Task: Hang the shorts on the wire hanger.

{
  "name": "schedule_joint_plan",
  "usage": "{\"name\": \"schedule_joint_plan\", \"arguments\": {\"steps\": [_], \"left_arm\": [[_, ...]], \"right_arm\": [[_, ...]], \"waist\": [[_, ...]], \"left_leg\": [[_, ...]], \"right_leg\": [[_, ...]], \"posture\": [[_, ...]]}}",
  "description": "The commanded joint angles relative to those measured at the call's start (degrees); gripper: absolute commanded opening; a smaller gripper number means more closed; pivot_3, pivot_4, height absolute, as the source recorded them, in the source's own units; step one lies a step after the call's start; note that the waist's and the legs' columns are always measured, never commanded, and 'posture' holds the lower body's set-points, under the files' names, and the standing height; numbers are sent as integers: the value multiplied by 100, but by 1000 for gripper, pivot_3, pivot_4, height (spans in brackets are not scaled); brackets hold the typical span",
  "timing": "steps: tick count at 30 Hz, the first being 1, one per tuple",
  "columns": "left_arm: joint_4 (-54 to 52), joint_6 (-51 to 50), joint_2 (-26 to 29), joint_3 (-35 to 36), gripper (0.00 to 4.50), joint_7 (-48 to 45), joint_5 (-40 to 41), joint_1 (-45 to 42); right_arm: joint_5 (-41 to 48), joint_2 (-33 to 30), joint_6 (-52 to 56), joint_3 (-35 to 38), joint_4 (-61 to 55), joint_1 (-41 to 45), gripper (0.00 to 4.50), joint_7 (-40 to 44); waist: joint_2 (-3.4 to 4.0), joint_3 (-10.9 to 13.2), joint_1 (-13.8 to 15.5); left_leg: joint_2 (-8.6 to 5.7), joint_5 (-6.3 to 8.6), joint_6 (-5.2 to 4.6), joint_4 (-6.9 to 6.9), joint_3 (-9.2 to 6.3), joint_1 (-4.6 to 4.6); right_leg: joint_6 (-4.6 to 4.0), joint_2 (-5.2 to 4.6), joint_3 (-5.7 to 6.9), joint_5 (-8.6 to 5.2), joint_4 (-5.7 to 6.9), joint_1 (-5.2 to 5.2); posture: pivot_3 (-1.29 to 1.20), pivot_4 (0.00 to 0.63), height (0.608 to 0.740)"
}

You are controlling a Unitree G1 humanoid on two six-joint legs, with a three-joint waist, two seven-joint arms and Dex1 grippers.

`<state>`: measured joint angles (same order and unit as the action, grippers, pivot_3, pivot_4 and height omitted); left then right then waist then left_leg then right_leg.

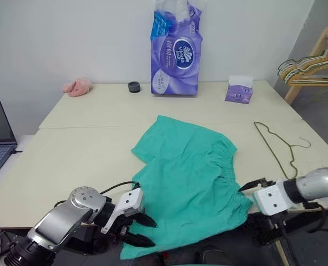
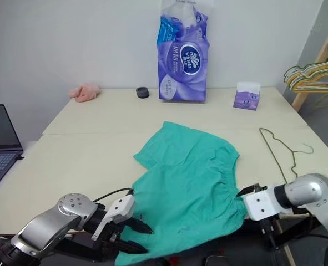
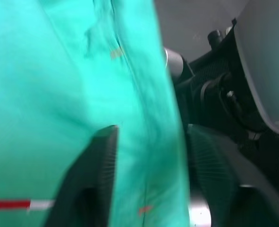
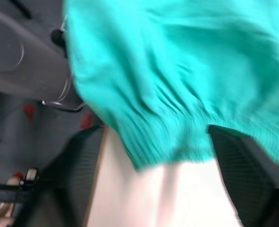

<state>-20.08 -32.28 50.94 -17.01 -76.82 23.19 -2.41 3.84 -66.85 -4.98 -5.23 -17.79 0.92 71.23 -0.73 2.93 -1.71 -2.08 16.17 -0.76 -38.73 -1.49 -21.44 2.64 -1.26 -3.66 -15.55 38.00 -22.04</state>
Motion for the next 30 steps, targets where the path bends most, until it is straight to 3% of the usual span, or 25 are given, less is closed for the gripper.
{"name": "schedule_joint_plan", "arguments": {"steps": [1,3,6,11,15,24,30], "left_arm": [[-150,-86,-194,329,3995,270,250,-204],[-130,-121,-408,450,4485,502,340,-344],[-50,-130,-938,629,4485,1062,383,-689],[134,232,-1903,749,4485,2249,-43,-1359],[359,389,-2429,667,4485,2705,-264,-2109],[360,509,-2503,450,4485,2519,-278,-2378],[285,510,-2463,423,4485,2497,-286,-2323]], "right_arm": [[1021,59,934,982,-336,-139,4500,-95],[1612,342,1787,1476,-374,-137,4500,-479],[1970,859,2797,1991,-172,13,4500,-1316],[1439,1539,3921,2174,476,411,4500,-2970],[1115,2084,4339,2241,1755,1173,4500,-4076],[672,2138,4203,1830,4252,2247,4500,-4268],[594,2221,4305,1731,5157,2573,4500,-4247]], "waist": [[-2,3,5],[-15,10,10],[-28,16,23],[-29,18,14],[-32,21,-3],[-1,22,-144],[0,23,-164]], "left_leg": [[1,0,0,0,0,0],[1,0,0,-1,0,0],[1,0,0,-4,-3,-1],[-3,1,1,-6,-4,-4],[-8,0,2,-7,1,-5],[-12,4,-4,1,18,-5],[-13,4,-5,0,20,-5]], "right_leg": [[0,0,0,0,-1,0],[2,-1,0,1,-2,3],[5,-1,0,3,-1,5],[-18,-2,-5,23,-2,6],[-19,0,-11,27,-1,5],[-16,11,-34,26,-1,-1],[-10,18,-37,25,-3,1]], "posture": [[-74,31,740],[-75,33,740],[-77,36,740],[-88,40,740],[-97,42,740],[-97,43,740],[-86,47,740]]}}
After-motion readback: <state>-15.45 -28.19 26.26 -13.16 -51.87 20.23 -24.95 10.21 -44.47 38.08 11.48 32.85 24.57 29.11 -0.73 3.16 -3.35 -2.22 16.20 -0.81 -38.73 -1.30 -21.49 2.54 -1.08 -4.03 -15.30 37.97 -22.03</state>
